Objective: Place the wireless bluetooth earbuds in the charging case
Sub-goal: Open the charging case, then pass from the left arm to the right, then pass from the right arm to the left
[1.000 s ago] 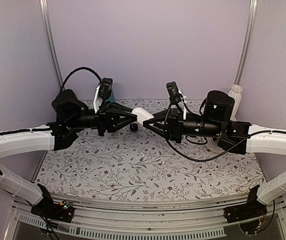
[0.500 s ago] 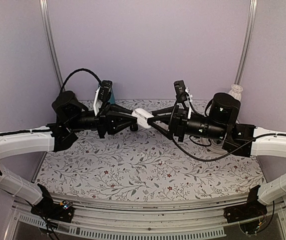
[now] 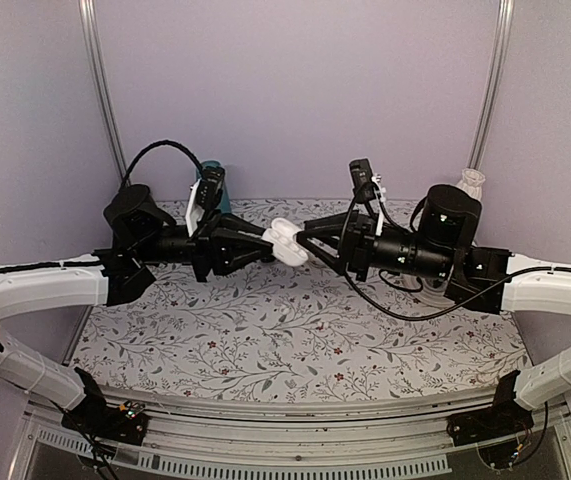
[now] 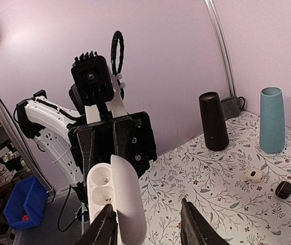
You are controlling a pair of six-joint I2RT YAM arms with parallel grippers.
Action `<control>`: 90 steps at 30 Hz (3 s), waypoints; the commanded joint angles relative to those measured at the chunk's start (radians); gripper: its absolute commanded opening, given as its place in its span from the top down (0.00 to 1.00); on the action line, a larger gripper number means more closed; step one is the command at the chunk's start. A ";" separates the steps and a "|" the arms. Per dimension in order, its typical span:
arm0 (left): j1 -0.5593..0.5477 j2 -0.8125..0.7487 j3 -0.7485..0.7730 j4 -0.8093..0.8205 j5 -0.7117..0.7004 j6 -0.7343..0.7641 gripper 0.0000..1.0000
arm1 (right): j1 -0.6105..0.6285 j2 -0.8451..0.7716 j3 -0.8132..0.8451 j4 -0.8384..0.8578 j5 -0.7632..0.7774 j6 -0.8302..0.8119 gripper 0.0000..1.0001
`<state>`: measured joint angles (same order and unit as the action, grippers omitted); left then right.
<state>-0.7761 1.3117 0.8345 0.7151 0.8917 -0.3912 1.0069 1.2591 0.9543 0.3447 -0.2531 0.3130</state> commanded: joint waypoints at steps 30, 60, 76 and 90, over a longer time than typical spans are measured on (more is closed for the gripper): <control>-0.011 -0.014 -0.011 0.003 -0.046 0.020 1.00 | -0.006 -0.006 0.004 0.030 -0.067 0.050 0.79; -0.009 0.046 0.079 -0.174 -0.004 0.022 0.58 | 0.030 0.004 0.109 -0.158 0.037 -0.178 0.97; -0.001 0.050 0.084 -0.151 0.024 -0.009 0.68 | 0.088 0.020 0.152 -0.233 0.192 -0.349 0.97; -0.002 0.046 0.070 -0.116 0.055 0.003 1.00 | 0.089 0.031 0.167 -0.236 0.206 -0.350 0.97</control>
<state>-0.7803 1.3563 0.9024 0.5648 0.9173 -0.3973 1.0885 1.2812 1.0847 0.1051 -0.0601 -0.0360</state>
